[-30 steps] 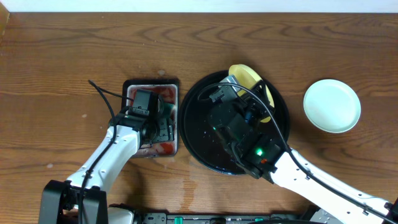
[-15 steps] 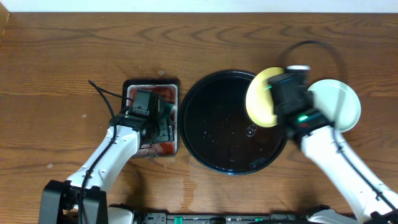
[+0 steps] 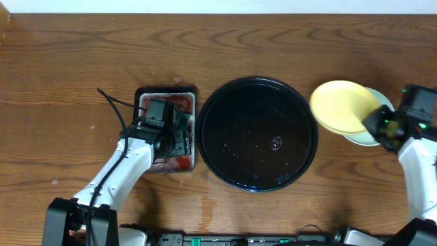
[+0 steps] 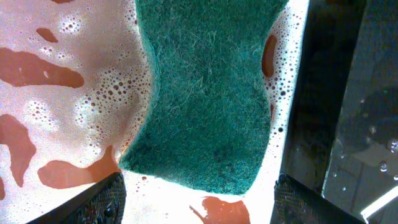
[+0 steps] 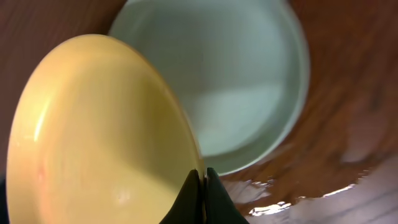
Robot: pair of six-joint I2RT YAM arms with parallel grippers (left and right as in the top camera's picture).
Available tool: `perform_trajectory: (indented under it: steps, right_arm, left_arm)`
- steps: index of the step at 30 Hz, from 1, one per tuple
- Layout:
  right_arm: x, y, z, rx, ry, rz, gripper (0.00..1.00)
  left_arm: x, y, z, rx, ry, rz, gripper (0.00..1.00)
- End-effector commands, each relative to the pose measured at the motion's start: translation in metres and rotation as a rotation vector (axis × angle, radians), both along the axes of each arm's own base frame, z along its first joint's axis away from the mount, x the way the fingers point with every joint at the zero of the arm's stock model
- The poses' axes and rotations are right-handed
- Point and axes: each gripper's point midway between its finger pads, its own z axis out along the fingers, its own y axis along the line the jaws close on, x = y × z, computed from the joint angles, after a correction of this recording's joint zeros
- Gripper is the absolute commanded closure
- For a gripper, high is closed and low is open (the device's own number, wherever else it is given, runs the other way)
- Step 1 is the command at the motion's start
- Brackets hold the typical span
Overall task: Clean dirty plates on tray and stack at the side
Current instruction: 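Carry the yellow plate right and stack it on the green plates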
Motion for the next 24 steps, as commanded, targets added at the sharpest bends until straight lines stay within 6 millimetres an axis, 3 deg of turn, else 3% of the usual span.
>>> perform_trajectory:
  steps: [1, 9, 18, 20, 22, 24]
  right_arm:
    - [-0.011, -0.013, -0.008, 0.053, -0.001, -0.076, 0.99]
    - [-0.038, -0.047, -0.034, 0.088, 0.009, -0.295, 0.99]
    - [-0.036, -0.052, -0.042, 0.08, -0.028, -0.317, 0.97]
    - [-0.033, -0.054, -0.04, 0.073, -0.044, -0.315, 0.85]
    - [-0.03, -0.055, -0.039, 0.068, -0.057, -0.313, 0.63]
    - [-0.027, -0.054, -0.037, 0.064, -0.067, -0.286, 0.57]
  left_arm:
    - [-0.005, 0.001, -0.003, -0.004, 0.016, -0.001, 0.23]
    - [-0.004, 0.0, -0.003, -0.004, 0.016, -0.001, 0.23]
    - [-0.004, 0.0, -0.003, -0.004, 0.016, -0.001, 0.23]
    - [-0.005, 0.001, -0.003, -0.004, 0.016, -0.001, 0.23]
    - [-0.004, 0.0, -0.003, -0.004, 0.016, -0.001, 0.23]
    - [-0.004, 0.0, -0.003, -0.004, 0.016, -0.001, 0.23]
